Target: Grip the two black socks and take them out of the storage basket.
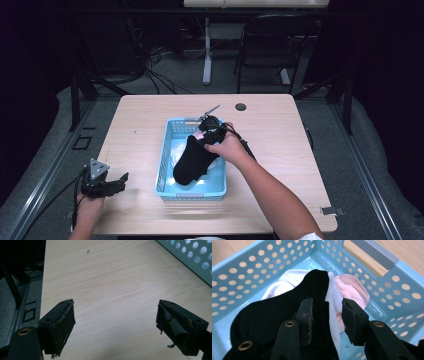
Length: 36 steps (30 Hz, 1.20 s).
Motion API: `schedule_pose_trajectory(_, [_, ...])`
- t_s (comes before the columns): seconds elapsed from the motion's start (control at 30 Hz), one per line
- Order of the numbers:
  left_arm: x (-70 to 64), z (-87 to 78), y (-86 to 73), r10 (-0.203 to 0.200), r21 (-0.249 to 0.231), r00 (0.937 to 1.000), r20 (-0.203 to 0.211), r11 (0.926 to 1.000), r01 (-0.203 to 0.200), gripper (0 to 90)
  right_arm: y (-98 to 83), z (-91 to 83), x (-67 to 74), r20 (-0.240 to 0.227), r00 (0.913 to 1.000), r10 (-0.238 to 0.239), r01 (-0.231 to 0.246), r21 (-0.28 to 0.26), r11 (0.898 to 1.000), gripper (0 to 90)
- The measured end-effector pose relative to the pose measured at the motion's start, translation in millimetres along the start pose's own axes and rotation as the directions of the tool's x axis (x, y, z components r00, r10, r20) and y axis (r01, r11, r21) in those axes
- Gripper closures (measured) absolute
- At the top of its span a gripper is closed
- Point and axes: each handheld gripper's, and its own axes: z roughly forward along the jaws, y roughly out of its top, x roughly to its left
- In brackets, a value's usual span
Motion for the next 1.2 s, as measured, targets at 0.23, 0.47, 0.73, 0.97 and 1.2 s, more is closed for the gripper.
schedule_pose_trajectory(0.23, [1.9,0.2,-0.1,-0.016,0.000,0.9998,0.008,0.9999,0.016,15.5,3.2,12.1,3.3,-0.005,0.9999,-0.009,0.009,0.028,1.000,64.6])
schedule_pose_trajectory(0.47, [2.8,-0.5,-0.5,-0.022,-0.001,0.9997,0.010,0.9998,0.022,15.5,3.8,12.6,7.0,-0.008,0.9994,-0.034,0.035,0.060,0.998,84.8])
schedule_pose_trajectory(0.73, [2.2,0.0,-0.4,-0.021,-0.001,0.9997,0.010,0.9998,0.021,15.5,4.0,-0.5,14.0,-0.035,0.9985,-0.042,0.043,0.025,0.999,87.3])
schedule_pose_trajectory(0.97, [2.1,0.2,-0.5,-0.021,-0.001,0.9997,0.009,0.9998,0.022,15.5,9.5,-34.3,26.7,-0.067,0.9955,-0.067,0.062,-0.070,0.996,87.4])
schedule_pose_trajectory(1.2, [1.4,0.7,-0.5,-0.019,0.000,0.9997,0.011,0.9998,0.019,15.5,16.8,-70.0,35.1,-0.081,0.9930,-0.086,0.073,-0.153,0.986,87.6])
